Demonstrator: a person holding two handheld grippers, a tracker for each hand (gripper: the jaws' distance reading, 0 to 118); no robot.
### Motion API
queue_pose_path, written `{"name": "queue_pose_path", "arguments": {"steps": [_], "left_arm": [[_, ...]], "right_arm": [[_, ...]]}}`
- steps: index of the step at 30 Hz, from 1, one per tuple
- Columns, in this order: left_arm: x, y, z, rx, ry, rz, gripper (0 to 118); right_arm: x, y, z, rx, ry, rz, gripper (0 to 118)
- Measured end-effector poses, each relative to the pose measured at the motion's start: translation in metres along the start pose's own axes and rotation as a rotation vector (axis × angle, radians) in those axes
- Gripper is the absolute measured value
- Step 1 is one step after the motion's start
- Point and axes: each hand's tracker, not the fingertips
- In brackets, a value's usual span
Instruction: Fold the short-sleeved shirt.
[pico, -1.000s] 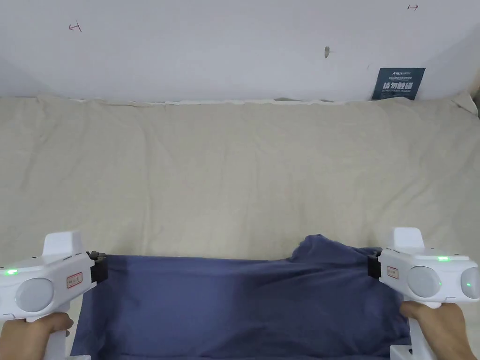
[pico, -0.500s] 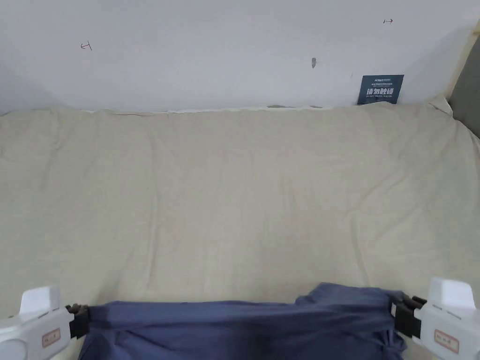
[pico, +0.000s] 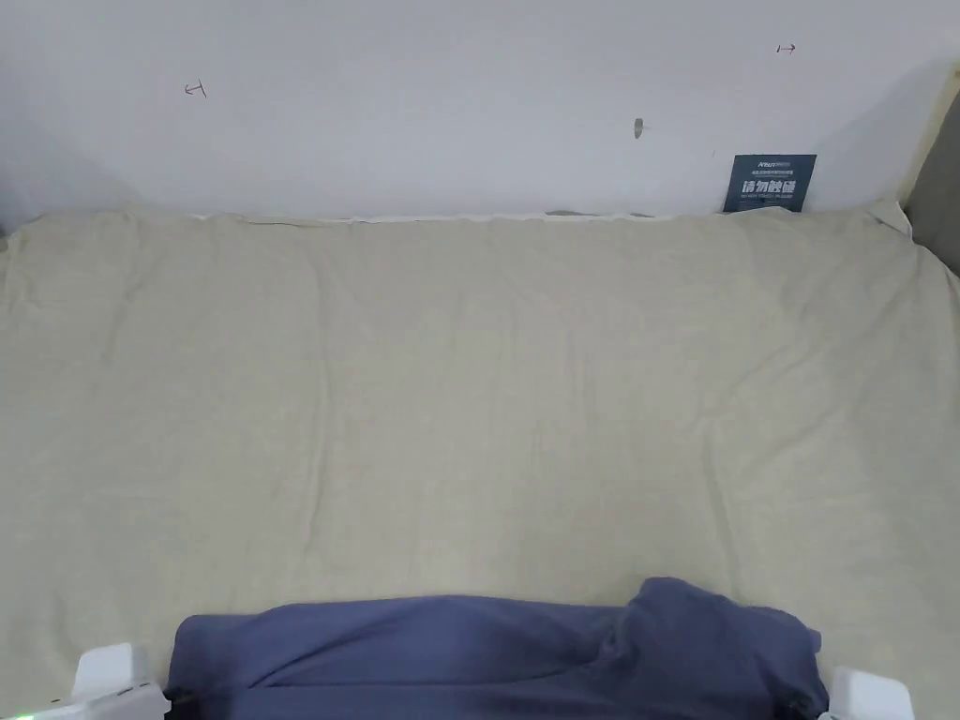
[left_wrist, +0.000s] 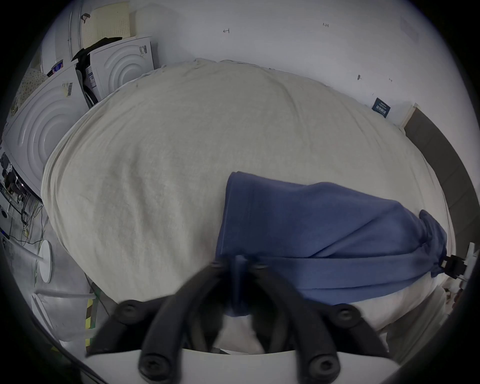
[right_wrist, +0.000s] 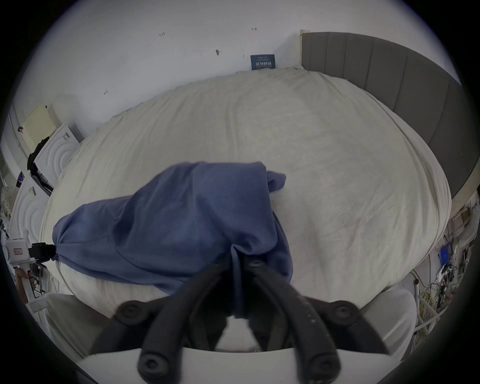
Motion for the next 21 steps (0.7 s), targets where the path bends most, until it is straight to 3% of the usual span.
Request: {"name": "queue_pose_path", "arguments": {"steps": [1,2,3,4,5,6,15,21], "left_arm": [[0.000,0.003,0.004,0.003,-0.008,0.003,48],[0.005,0.005,0.013,0.013,-0.013,0.006,85],[0.007,0.008,0.018,0.027,-0.020,0.011,107],[0.010,0.014,0.027,0.074,-0.028,0.016,117],[0.015,0.018,0.038,0.127,-0.034,0.017,118],[0.020,0.023,0.048,0.179,-0.039,0.016,117],[0.088,0.080,0.143,0.609,-0.095,-0.085,115],[0.126,0.092,0.176,0.805,-0.076,-0.170,101]], "right_arm": [[-0.002,0.003,0.005,0.009,-0.005,0.002,37],[-0.003,0.007,0.011,0.032,-0.010,0.011,61],[-0.004,0.010,0.016,0.058,-0.012,0.019,77],[-0.009,0.018,0.025,0.100,-0.020,0.029,91],[-0.013,0.026,0.033,0.137,-0.026,0.044,103],[-0.016,0.032,0.041,0.170,-0.030,0.056,106],[-0.070,0.103,0.126,0.577,0.013,0.145,106],[-0.102,0.117,0.162,0.766,-0.035,0.201,90]]}}
